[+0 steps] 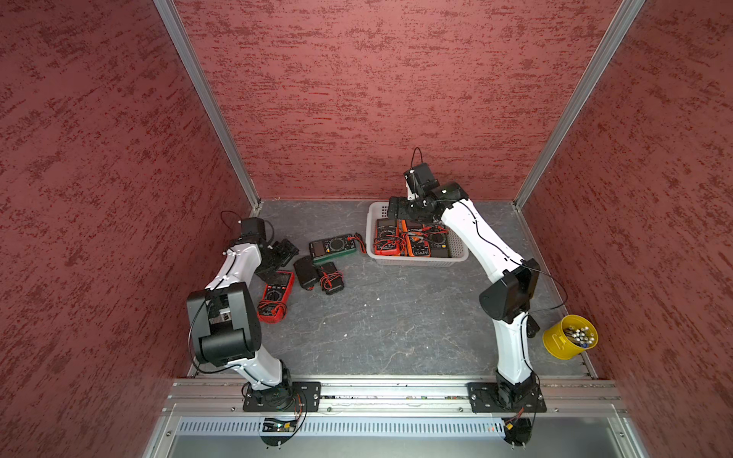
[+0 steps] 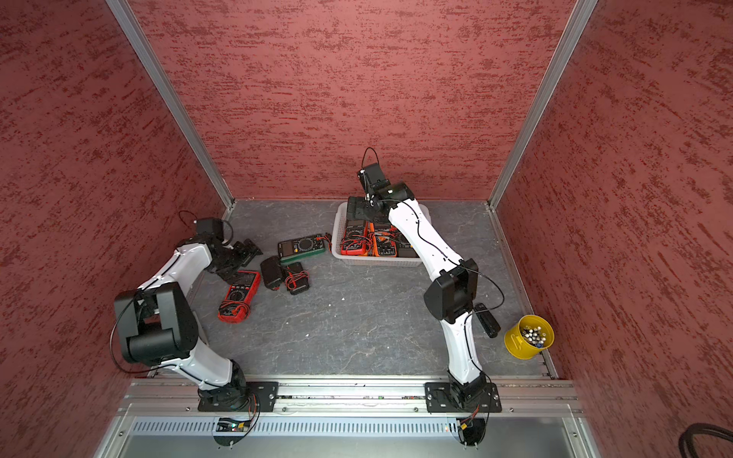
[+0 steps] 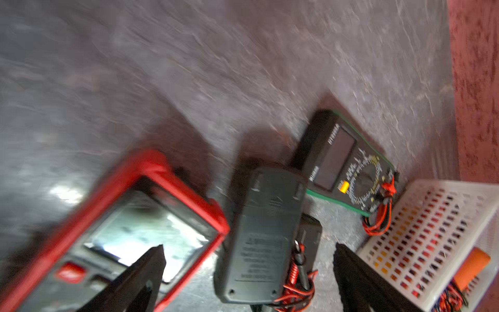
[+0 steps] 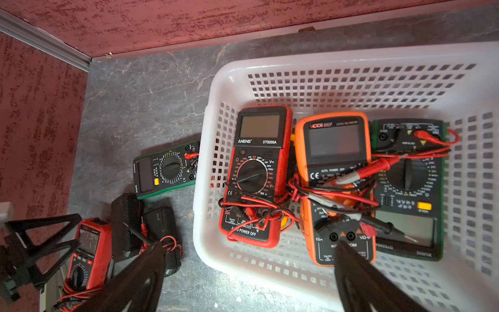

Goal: Put the multimeter into the basket
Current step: Place the multimeter in the basket, then pick up the multimeter from the center of the board.

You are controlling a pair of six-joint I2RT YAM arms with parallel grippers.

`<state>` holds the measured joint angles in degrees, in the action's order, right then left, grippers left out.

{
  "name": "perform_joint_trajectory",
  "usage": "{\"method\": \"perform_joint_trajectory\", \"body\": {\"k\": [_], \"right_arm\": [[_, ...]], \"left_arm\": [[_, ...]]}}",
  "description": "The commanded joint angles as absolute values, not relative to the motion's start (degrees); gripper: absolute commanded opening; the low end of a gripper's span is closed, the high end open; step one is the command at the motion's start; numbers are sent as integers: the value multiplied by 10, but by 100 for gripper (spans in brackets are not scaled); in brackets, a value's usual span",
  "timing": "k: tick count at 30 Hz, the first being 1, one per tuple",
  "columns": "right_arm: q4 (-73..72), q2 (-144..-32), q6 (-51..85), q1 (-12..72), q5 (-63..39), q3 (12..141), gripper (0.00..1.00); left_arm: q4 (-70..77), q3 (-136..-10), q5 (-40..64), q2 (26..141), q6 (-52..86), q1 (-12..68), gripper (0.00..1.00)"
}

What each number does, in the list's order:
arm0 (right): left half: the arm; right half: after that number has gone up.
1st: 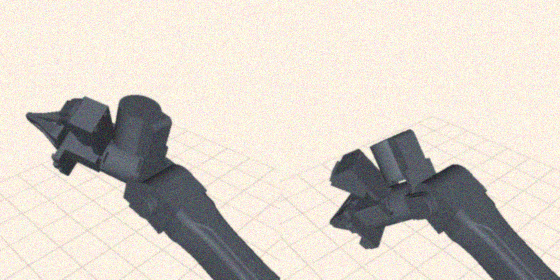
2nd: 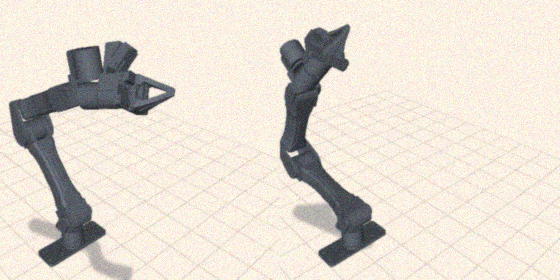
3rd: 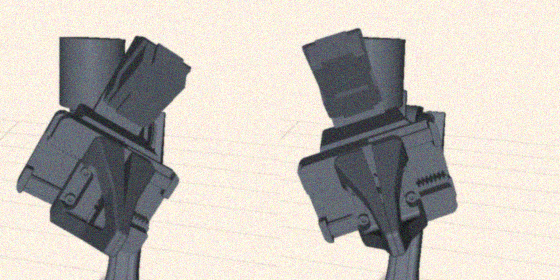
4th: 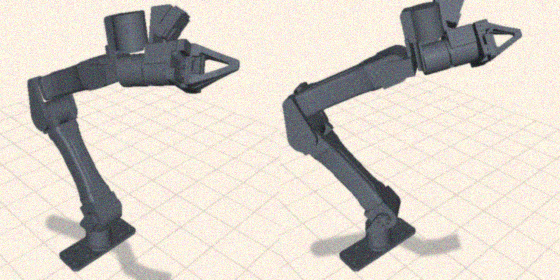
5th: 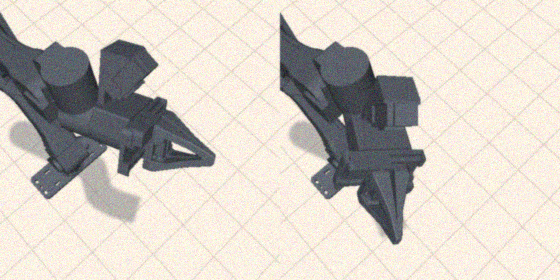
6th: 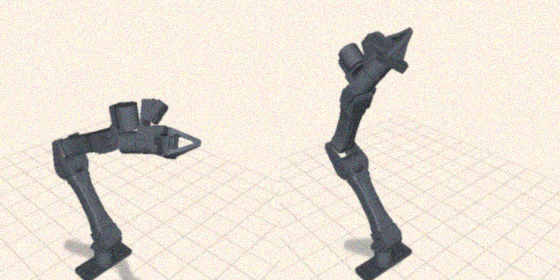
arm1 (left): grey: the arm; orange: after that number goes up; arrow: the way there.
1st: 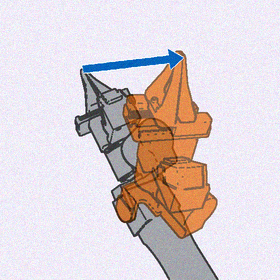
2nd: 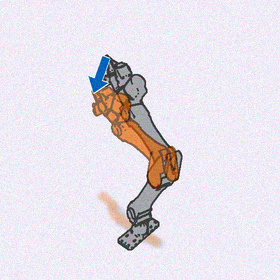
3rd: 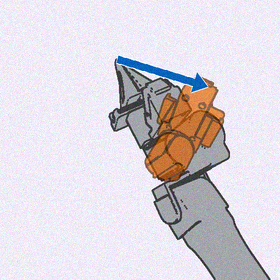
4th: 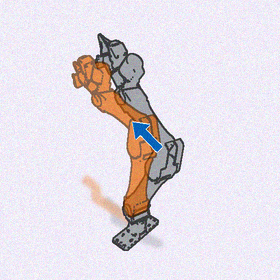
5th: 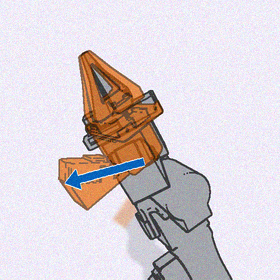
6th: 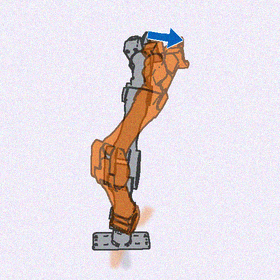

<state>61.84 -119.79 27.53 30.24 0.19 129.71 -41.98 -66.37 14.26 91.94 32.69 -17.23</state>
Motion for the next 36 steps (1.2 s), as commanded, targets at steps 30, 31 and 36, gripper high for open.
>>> {"method": "perform_joint_trajectory", "body": {"k": [30,31,36], "right_arm": [[548,-1073,250,315,33,1152,99],[546,-1072,250,315,31,1148,99],[541,-1065,252,315,27,1133,99]], "left_arm": [[-410,-550,61,860,442,-224,100],[-413,-550,61,861,441,-217,100],[-425,-530,79,848,452,-184,100]]}}
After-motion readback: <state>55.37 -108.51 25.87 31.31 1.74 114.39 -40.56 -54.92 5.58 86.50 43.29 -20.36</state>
